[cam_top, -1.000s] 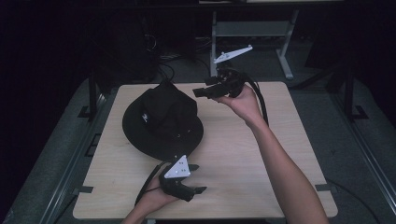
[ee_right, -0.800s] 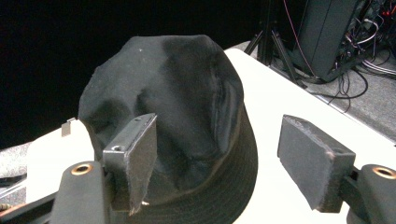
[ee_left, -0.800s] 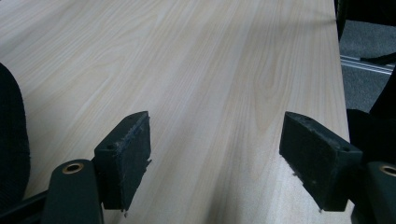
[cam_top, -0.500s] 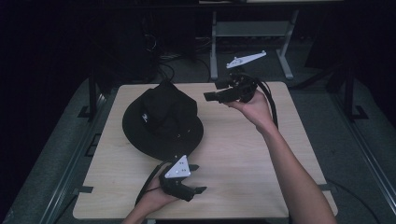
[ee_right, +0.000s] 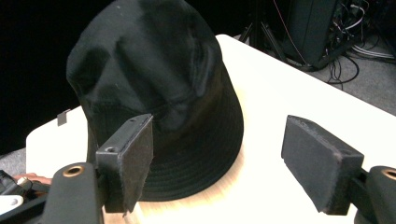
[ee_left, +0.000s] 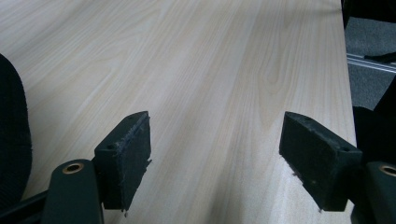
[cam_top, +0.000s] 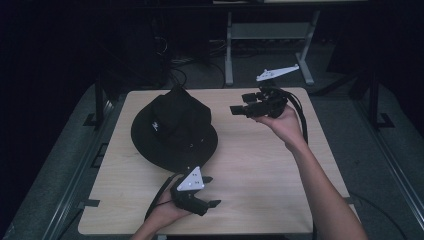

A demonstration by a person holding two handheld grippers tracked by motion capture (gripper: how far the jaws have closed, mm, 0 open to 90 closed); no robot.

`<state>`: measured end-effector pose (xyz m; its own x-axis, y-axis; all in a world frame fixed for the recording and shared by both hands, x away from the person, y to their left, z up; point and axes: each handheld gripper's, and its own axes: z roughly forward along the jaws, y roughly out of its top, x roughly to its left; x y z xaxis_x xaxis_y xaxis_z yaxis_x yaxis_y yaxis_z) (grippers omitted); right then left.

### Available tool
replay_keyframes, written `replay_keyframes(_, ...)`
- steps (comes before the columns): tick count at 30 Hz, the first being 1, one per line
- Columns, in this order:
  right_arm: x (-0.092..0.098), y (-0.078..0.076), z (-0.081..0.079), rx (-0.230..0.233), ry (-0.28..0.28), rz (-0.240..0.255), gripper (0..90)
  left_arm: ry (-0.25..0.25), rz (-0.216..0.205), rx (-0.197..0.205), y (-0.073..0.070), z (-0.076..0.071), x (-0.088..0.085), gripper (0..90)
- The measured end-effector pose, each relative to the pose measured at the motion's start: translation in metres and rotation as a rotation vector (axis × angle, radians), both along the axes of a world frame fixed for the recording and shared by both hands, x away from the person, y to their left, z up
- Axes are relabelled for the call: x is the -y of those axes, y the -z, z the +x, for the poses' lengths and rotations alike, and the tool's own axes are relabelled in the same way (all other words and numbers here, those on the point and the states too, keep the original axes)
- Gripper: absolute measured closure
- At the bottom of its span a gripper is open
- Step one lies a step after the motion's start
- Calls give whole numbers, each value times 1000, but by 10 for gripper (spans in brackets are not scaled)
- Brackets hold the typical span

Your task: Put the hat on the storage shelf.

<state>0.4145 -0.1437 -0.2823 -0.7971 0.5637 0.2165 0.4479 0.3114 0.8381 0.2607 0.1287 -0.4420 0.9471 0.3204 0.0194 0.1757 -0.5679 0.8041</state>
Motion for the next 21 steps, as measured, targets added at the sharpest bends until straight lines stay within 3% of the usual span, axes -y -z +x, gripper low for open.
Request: replay_keyframes(21, 37, 30, -13, -44, 43, 20, 229, -4, 0, -11, 0, 1, -1, 244)
